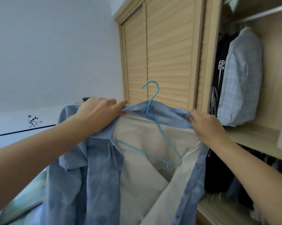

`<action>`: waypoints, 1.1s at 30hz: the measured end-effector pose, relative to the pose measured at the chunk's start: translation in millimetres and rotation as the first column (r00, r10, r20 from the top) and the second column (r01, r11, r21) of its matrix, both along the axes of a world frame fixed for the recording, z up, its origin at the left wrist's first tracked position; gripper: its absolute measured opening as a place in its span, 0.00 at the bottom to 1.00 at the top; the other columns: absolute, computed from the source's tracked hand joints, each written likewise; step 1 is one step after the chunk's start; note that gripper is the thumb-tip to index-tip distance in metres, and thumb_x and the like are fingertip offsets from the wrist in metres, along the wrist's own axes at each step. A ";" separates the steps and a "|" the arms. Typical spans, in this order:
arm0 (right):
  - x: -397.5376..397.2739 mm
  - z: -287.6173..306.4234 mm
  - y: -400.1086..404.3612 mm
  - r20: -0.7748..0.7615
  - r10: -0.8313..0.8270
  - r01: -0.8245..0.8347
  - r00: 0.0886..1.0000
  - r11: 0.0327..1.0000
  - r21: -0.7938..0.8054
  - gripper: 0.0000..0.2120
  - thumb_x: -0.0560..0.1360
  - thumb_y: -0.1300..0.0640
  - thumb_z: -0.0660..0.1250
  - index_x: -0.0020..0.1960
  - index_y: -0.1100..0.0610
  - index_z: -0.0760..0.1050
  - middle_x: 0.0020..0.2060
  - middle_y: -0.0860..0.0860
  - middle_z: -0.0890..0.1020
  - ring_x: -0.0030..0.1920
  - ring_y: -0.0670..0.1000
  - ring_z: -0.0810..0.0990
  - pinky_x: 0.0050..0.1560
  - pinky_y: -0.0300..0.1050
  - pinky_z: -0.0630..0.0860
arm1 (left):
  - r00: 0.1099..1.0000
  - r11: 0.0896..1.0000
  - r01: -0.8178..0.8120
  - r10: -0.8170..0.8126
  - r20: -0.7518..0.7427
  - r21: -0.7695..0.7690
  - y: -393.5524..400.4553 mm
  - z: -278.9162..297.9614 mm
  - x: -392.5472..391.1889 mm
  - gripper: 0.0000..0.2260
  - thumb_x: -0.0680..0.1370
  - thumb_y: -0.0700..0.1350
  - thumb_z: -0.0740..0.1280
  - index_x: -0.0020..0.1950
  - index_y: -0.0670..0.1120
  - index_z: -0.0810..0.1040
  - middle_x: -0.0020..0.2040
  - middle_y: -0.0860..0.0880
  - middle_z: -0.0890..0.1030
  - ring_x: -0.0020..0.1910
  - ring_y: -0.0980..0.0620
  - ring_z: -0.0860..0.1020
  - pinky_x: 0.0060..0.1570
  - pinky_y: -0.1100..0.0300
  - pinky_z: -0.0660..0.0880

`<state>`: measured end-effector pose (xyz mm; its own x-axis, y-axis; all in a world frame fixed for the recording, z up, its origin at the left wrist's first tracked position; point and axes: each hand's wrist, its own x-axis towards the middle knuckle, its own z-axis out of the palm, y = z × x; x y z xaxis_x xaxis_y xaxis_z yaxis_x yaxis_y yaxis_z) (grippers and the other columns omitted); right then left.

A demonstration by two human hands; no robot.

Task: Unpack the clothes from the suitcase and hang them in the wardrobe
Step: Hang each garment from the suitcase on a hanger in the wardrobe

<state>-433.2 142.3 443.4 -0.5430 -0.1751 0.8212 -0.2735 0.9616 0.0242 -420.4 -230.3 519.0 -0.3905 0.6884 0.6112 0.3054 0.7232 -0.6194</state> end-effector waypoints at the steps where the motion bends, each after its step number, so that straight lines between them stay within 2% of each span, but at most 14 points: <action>1: 1.5 3.1 6.6 -0.063 -0.035 0.040 0.997 0.996 0.078 0.17 0.84 0.48 0.54 0.46 0.58 0.72 0.32 0.57 0.79 0.29 0.62 0.78 0.26 0.49 0.69 | 0.999 0.999 -0.027 0.025 -0.039 -0.028 6.8 0.9 1.2 0.18 0.80 0.51 0.58 0.65 0.47 0.79 0.36 0.46 0.80 0.30 0.41 0.82 0.24 0.53 0.73; 4: 6.8 21.7 9.2 -0.012 -0.136 0.136 0.991 0.990 0.025 0.17 0.85 0.50 0.51 0.50 0.59 0.73 0.35 0.57 0.78 0.33 0.62 0.78 0.30 0.51 0.72 | 0.988 0.985 -0.152 0.148 -0.054 -0.080 33.8 2.0 4.3 0.15 0.82 0.44 0.59 0.67 0.51 0.75 0.44 0.49 0.82 0.41 0.43 0.84 0.30 0.55 0.72; 6: 12.7 34.0 -0.3 0.220 0.003 0.086 0.976 0.914 -0.395 0.13 0.83 0.51 0.57 0.47 0.59 0.73 0.37 0.56 0.78 0.39 0.60 0.77 0.34 0.49 0.68 | 0.971 0.971 -0.219 0.207 0.119 0.098 43.3 14.8 2.3 0.15 0.85 0.58 0.54 0.64 0.55 0.75 0.51 0.48 0.83 0.49 0.41 0.83 0.37 0.53 0.71; 8: 27.7 38.1 -8.3 0.312 0.409 0.057 0.857 0.528 -0.848 0.13 0.83 0.53 0.61 0.45 0.59 0.76 0.37 0.54 0.80 0.41 0.56 0.78 0.36 0.46 0.71 | 0.923 0.905 -0.268 0.144 0.356 0.329 40.8 23.6 1.1 0.25 0.83 0.66 0.51 0.56 0.51 0.81 0.50 0.43 0.83 0.51 0.38 0.81 0.43 0.51 0.71; 9: 36.8 36.9 -9.5 0.300 0.593 0.115 0.747 0.329 -0.937 0.13 0.83 0.52 0.63 0.47 0.60 0.78 0.40 0.56 0.84 0.42 0.55 0.81 0.41 0.46 0.76 | 0.893 0.853 -0.283 0.069 0.444 0.439 37.2 24.8 1.8 0.27 0.83 0.66 0.52 0.48 0.47 0.82 0.45 0.42 0.83 0.49 0.38 0.81 0.41 0.52 0.70; 10: 44.9 33.5 -8.3 0.315 0.707 0.191 0.634 0.252 -0.949 0.13 0.82 0.52 0.64 0.51 0.62 0.80 0.43 0.58 0.86 0.43 0.56 0.83 0.47 0.49 0.78 | 0.861 0.797 -0.292 -0.022 0.509 0.528 32.7 23.1 2.3 0.27 0.83 0.64 0.54 0.41 0.44 0.80 0.39 0.42 0.81 0.45 0.39 0.80 0.39 0.52 0.68; 13: 54.3 19.9 -1.3 0.578 0.686 0.218 0.441 0.543 -0.811 0.13 0.80 0.54 0.67 0.60 0.61 0.78 0.48 0.57 0.84 0.44 0.54 0.82 0.49 0.52 0.78 | 0.731 0.611 -0.348 -0.298 0.614 0.711 25.1 13.2 9.0 0.25 0.83 0.57 0.63 0.33 0.42 0.79 0.31 0.42 0.80 0.36 0.45 0.79 0.34 0.55 0.69; 16: 52.0 17.2 -17.0 0.522 0.585 0.087 0.621 0.610 -0.788 0.14 0.77 0.52 0.72 0.61 0.52 0.76 0.53 0.50 0.81 0.52 0.51 0.82 0.55 0.51 0.79 | 0.542 0.411 -0.481 -0.555 0.631 0.774 29.3 6.2 14.4 0.14 0.79 0.49 0.70 0.40 0.41 0.86 0.38 0.43 0.86 0.40 0.48 0.83 0.45 0.55 0.78; 19: 55.6 12.0 -52.0 0.443 0.599 -0.067 0.667 0.640 -0.765 0.16 0.76 0.47 0.72 0.61 0.50 0.77 0.53 0.48 0.81 0.53 0.47 0.81 0.56 0.44 0.78 | 0.391 0.452 -0.561 -0.594 0.703 0.693 38.2 -0.8 21.9 0.09 0.76 0.50 0.72 0.45 0.44 0.88 0.45 0.45 0.87 0.49 0.44 0.86 0.59 0.44 0.80; 22: 51.5 -3.7 -70.8 0.330 0.335 -0.096 0.883 0.815 -0.571 0.10 0.76 0.48 0.71 0.55 0.50 0.80 0.49 0.48 0.79 0.49 0.48 0.77 0.51 0.44 0.73 | 0.302 0.536 -0.519 -0.615 0.729 0.666 46.2 -6.0 29.8 0.08 0.79 0.50 0.70 0.47 0.50 0.88 0.47 0.47 0.88 0.52 0.45 0.85 0.62 0.44 0.78; 24: 49.9 -8.8 -72.2 0.232 0.211 -0.026 0.950 0.790 -0.613 0.05 0.76 0.49 0.71 0.49 0.48 0.81 0.46 0.48 0.77 0.46 0.48 0.76 0.49 0.45 0.71 | 0.340 0.503 -0.517 -0.622 0.705 0.693 50.4 -8.9 36.7 0.11 0.81 0.53 0.69 0.46 0.50 0.88 0.46 0.49 0.88 0.50 0.48 0.86 0.60 0.46 0.79; 27: 41.7 -12.2 -71.1 0.228 0.242 0.015 0.943 0.656 -0.755 0.08 0.77 0.53 0.69 0.40 0.53 0.80 0.37 0.47 0.81 0.42 0.51 0.79 0.43 0.47 0.73 | 0.349 0.411 -0.565 -0.667 0.659 0.715 51.5 -9.4 43.5 0.13 0.80 0.54 0.70 0.48 0.45 0.88 0.46 0.45 0.88 0.49 0.46 0.86 0.60 0.45 0.80; 31: 40.1 2.0 -65.6 0.187 0.430 0.025 0.883 0.354 -0.935 0.11 0.81 0.56 0.65 0.40 0.55 0.77 0.36 0.51 0.79 0.40 0.51 0.75 0.40 0.46 0.69 | 0.226 0.359 -0.696 -0.713 0.664 0.622 40.4 -6.3 46.6 0.13 0.77 0.47 0.73 0.53 0.36 0.85 0.49 0.38 0.86 0.50 0.39 0.85 0.60 0.42 0.80; 33: 35.9 10.4 -62.5 0.226 0.484 0.058 0.845 0.339 -0.939 0.11 0.81 0.60 0.64 0.39 0.55 0.77 0.37 0.52 0.78 0.40 0.50 0.74 0.39 0.44 0.69 | 0.194 0.349 -0.725 -0.723 0.663 0.593 35.2 -6.6 45.8 0.13 0.77 0.45 0.73 0.54 0.35 0.84 0.50 0.36 0.86 0.50 0.38 0.85 0.59 0.42 0.80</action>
<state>-397.3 79.8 453.8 -0.9053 0.3405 0.2539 -0.1887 0.2130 -0.9586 -374.6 -195.1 512.4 -0.9787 0.1590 -0.1295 -0.0559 0.4006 0.9145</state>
